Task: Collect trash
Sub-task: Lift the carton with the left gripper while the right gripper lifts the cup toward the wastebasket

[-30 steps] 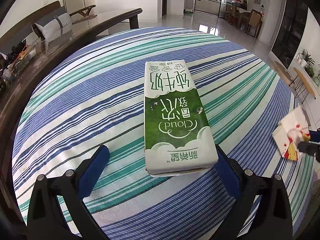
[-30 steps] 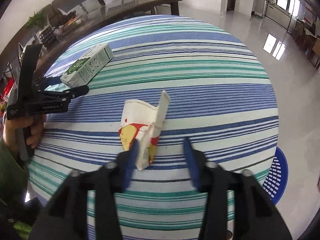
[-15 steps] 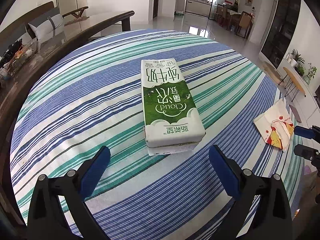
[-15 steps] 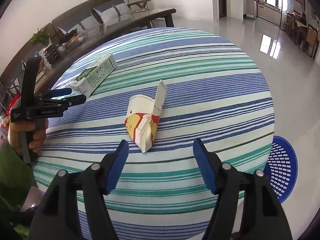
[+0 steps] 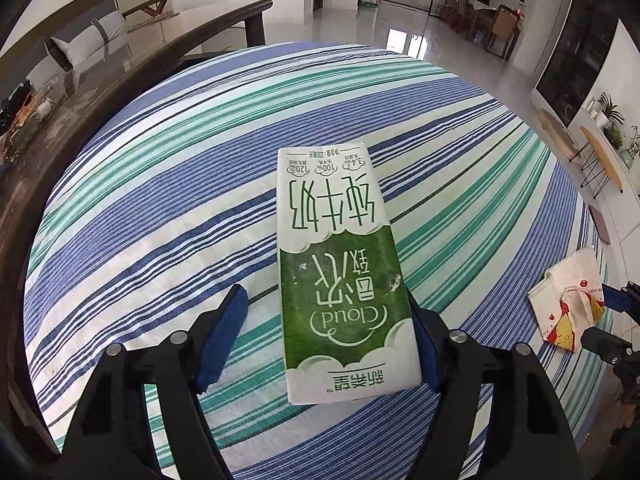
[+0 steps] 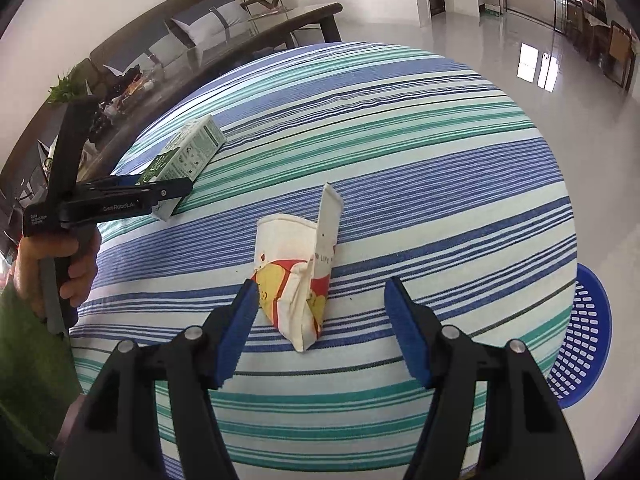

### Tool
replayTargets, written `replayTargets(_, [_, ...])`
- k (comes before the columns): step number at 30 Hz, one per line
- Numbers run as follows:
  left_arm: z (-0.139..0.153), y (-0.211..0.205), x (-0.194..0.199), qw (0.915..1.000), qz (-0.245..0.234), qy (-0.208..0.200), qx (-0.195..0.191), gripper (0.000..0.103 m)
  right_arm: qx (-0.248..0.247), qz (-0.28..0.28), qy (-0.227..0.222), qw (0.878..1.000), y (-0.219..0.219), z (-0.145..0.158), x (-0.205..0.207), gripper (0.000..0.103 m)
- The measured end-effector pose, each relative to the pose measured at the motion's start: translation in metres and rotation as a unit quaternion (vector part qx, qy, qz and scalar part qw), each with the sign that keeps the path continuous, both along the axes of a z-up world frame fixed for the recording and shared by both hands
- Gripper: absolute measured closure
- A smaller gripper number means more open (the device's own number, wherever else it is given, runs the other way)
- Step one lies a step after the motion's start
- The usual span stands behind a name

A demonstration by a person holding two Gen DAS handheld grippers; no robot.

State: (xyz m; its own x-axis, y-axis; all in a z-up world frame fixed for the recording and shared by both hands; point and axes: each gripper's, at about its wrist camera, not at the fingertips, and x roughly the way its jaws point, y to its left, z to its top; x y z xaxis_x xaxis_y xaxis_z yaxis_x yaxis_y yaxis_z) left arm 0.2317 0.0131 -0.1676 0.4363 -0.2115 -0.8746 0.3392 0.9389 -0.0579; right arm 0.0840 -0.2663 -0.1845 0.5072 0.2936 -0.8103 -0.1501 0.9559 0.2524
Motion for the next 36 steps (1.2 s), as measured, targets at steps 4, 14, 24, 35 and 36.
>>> replayTargets(4, [0.003, -0.004, -0.004, 0.9999, -0.013, -0.007, 0.001, 0.055, 0.013, -0.007, 0.011, 1.0, -0.004, -0.004, 0.007, 0.093])
replayTargets(14, [0.039, -0.028, -0.054, 0.9972, -0.04, -0.062, -0.007, 0.057, 0.015, -0.026, -0.024, 0.999, -0.024, 0.018, -0.02, 0.093])
replayTargets(24, [0.072, -0.072, -0.097, 0.9918, -0.069, -0.107, -0.004, 0.057, 0.011, -0.037, -0.039, 0.998, -0.044, 0.031, -0.041, 0.093])
replayTargets(35, [0.093, -0.109, -0.116, 0.9866, -0.099, -0.129, -0.005, 0.057, 0.026, -0.062, -0.059, 0.996, -0.076, 0.041, -0.064, 0.093])
replayTargets(36, [0.093, -0.115, -0.119, 0.9866, -0.107, -0.122, -0.015, 0.057, 0.024, -0.069, -0.062, 0.995, -0.084, 0.042, -0.068, 0.093])
